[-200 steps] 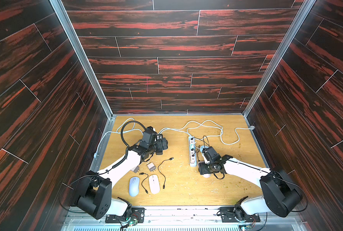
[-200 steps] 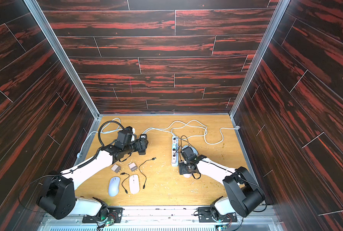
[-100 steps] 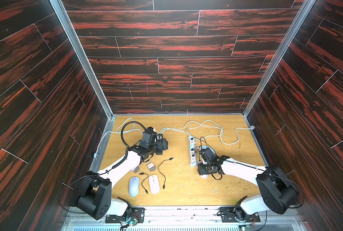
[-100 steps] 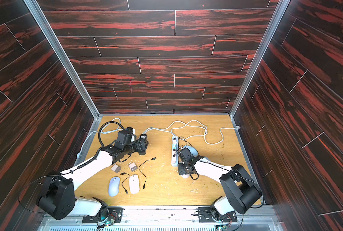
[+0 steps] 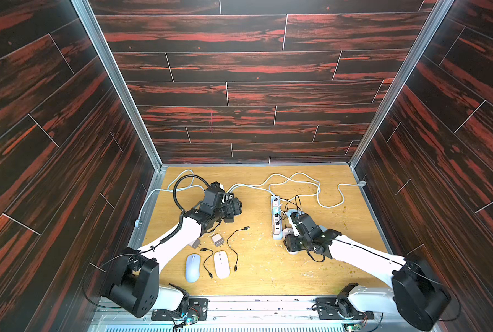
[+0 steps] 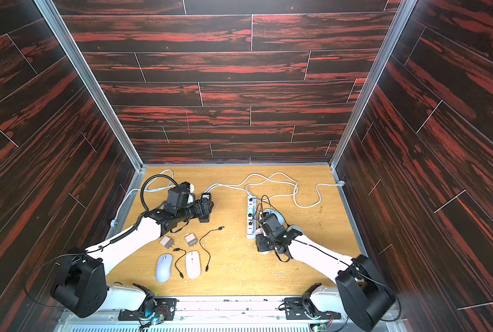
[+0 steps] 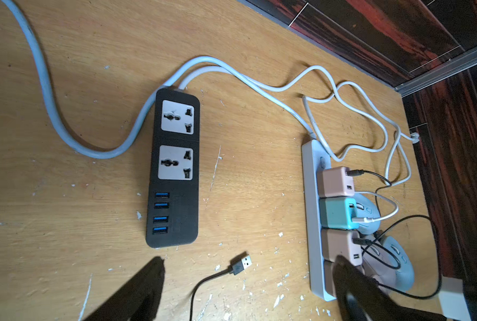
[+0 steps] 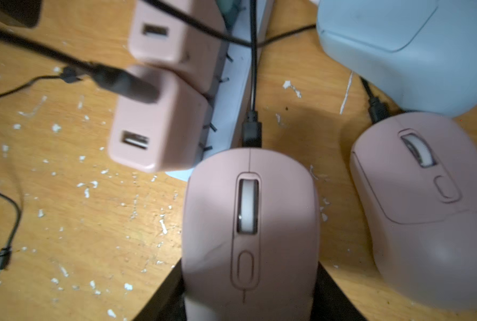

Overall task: Unplug the wireless mouse
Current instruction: Pick up the mouse from the center of the board.

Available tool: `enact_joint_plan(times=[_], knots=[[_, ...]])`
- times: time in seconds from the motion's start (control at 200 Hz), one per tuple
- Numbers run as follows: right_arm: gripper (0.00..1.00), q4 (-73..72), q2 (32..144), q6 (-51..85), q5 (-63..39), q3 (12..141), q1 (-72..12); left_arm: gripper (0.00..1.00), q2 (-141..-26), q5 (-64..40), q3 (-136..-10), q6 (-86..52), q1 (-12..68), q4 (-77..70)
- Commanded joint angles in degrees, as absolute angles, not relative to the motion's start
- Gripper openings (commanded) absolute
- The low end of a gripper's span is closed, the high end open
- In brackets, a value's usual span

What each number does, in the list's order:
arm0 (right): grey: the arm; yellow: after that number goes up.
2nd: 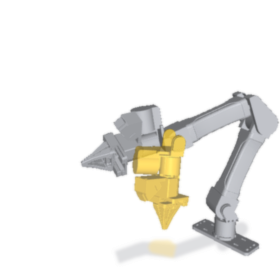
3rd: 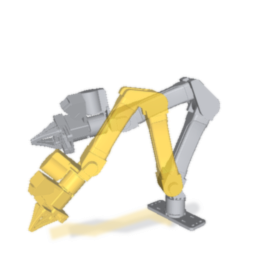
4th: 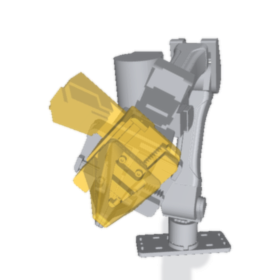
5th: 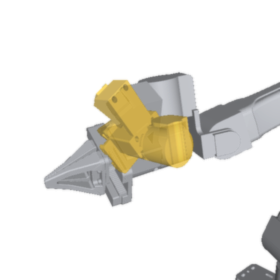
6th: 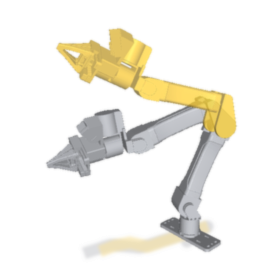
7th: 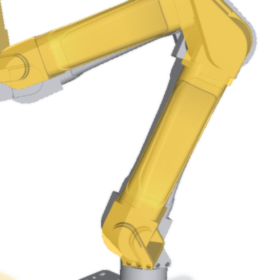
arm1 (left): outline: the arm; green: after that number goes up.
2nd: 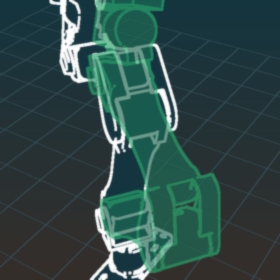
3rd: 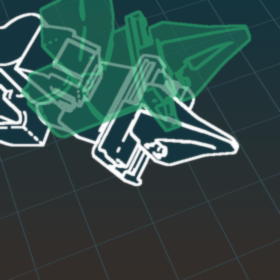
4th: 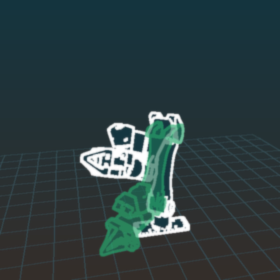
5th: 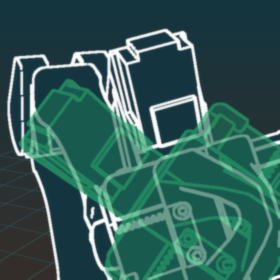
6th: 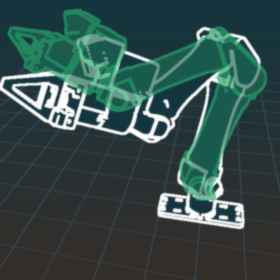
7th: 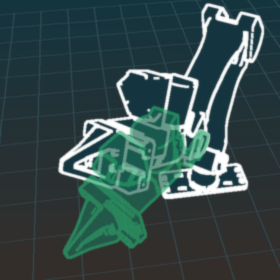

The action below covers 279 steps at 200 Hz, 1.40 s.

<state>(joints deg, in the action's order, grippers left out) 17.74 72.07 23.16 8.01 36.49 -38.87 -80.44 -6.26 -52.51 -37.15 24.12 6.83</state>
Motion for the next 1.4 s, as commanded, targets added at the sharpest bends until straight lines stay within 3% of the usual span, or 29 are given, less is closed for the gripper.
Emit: enact_joint_plan(times=[0.0,0.2,0.421,0.787,1.047,1.393], knots=[[0.43,15.4,68.6,21.3,6.2,34.9,-39.3,0.95,-78.2,-10.3,-52.1,-40.2,24.3,4.0],[0.34,11.6,61.5,18.2,2.6,32.6,-40.4,0.95,-76.5,-12.0,-51.6,-42.6,27.9,3.3],[0.31,11.6,56.8,17.8,2.1,32.3,-41.0,0.93,-74.6,-13.9,-50.2,-44.3,30.8,0.4],[0.29,17.7,46.9,21.3,7.8,31.1,-42.8,0.65,-74.5,-26.9,-49.8,-45.3,37.9,-6.1],[0.27,19.7,41.9,20.5,7.8,31.2,-44.0,0.62,-79.9,-26.7,-57.6,-46.5,42.6,-5.0],[0.27,20.6,43.4,17.5,8.8,33.9,-44.0,0.55,-88.7,-25.9,-64.4,-48.0,45.8,-4.6]])
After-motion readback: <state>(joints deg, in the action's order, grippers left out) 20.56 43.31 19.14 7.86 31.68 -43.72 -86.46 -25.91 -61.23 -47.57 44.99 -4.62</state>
